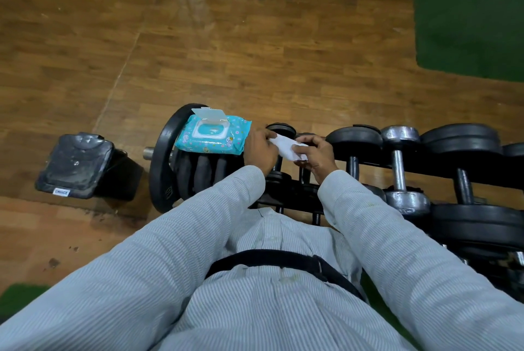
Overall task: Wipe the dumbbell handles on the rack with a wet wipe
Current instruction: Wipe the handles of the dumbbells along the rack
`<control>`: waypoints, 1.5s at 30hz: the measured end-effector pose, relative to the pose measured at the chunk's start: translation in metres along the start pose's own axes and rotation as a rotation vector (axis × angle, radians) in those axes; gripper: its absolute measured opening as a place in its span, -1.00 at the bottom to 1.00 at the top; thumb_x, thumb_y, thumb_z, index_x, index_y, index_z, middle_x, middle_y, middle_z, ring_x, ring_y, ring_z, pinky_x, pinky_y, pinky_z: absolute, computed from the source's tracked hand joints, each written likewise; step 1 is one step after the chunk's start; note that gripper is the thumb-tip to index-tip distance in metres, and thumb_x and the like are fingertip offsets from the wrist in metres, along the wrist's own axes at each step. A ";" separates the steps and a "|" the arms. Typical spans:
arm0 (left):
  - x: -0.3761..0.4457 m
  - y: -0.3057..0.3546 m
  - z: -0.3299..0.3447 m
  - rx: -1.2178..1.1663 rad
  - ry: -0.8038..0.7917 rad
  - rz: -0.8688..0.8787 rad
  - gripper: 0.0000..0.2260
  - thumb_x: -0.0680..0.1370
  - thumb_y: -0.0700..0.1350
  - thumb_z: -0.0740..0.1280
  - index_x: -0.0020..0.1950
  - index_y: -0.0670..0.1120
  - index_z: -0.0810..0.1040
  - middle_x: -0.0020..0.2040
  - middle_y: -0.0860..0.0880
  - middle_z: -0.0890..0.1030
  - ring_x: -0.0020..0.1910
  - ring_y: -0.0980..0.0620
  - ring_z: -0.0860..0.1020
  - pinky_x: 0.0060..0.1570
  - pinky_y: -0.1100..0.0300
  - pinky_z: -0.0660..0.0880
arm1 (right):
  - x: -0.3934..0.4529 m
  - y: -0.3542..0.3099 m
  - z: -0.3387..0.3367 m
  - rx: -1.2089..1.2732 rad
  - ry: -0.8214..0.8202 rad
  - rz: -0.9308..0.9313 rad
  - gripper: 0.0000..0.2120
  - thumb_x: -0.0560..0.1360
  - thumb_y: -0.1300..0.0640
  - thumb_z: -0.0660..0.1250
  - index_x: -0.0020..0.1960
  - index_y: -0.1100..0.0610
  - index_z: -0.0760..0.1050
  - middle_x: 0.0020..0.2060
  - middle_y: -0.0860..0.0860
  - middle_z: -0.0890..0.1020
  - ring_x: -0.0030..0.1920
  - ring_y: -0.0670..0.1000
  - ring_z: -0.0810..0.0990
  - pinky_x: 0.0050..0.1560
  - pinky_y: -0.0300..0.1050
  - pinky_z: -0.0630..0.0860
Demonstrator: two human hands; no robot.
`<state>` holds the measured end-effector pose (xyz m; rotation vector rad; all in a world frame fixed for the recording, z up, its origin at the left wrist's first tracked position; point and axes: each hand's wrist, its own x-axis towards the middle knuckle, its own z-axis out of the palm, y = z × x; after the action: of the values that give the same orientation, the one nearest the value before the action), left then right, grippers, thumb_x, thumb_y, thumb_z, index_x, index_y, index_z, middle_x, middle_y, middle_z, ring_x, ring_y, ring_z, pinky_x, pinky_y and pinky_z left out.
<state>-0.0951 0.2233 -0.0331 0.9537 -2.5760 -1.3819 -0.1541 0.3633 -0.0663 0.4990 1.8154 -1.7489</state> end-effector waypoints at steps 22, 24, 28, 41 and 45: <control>-0.029 -0.059 -0.019 0.222 -0.420 -0.168 -0.56 0.41 -0.20 0.25 0.29 -0.16 0.58 0.09 -0.21 0.68 0.05 -0.25 0.66 0.11 -0.13 0.63 | 0.010 0.021 0.046 -1.104 -0.147 -0.010 -0.53 0.51 -0.01 0.39 0.29 0.27 0.53 0.17 0.18 0.62 0.18 0.20 0.61 -0.08 -0.11 0.41; -0.030 -0.058 -0.024 0.188 -0.455 -0.184 -0.51 0.45 -0.29 0.26 0.39 -0.13 0.54 0.12 -0.21 0.68 0.04 -0.24 0.68 0.11 -0.13 0.64 | 0.014 0.016 0.051 -1.023 -0.173 0.109 -0.46 0.50 0.03 0.37 0.40 0.26 0.43 0.24 0.17 0.57 0.23 0.21 0.58 -0.05 -0.12 0.42; -0.029 -0.058 -0.031 0.128 -0.494 -0.216 -0.42 0.49 -0.34 0.23 0.51 -0.05 0.44 0.22 -0.16 0.64 -0.11 -0.10 0.71 -0.06 0.07 0.67 | 0.030 0.011 0.054 -0.544 -0.179 0.321 -0.63 0.08 0.14 0.35 -0.13 0.17 0.42 -0.15 0.12 0.54 -0.20 0.17 0.51 -0.31 -0.07 0.41; -0.027 -0.068 -0.037 0.156 -0.628 -0.212 -0.37 0.50 -0.30 0.26 0.56 0.02 0.33 0.42 -0.09 0.54 -0.10 -0.08 0.69 0.07 -0.04 0.66 | 0.034 -0.001 0.058 0.251 -0.111 0.511 -0.85 0.27 0.17 0.39 -0.22 0.21 0.49 -0.27 0.10 0.55 -0.36 0.13 0.50 -0.12 -0.09 0.48; -0.025 -0.056 -0.039 0.167 -0.594 -0.226 -0.45 0.53 -0.33 0.24 0.52 -0.07 0.40 0.41 -0.10 0.53 -0.21 -0.17 0.73 -0.09 0.06 0.68 | 0.082 0.031 0.063 0.157 0.018 0.498 -0.70 0.18 0.10 0.40 -0.12 0.18 0.53 -0.04 0.12 0.67 -0.13 0.16 0.61 0.12 0.02 0.52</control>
<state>-0.0345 0.1859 -0.0474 1.0036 -3.1302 -1.7536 -0.1897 0.2937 -0.1410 0.9422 1.4098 -1.5400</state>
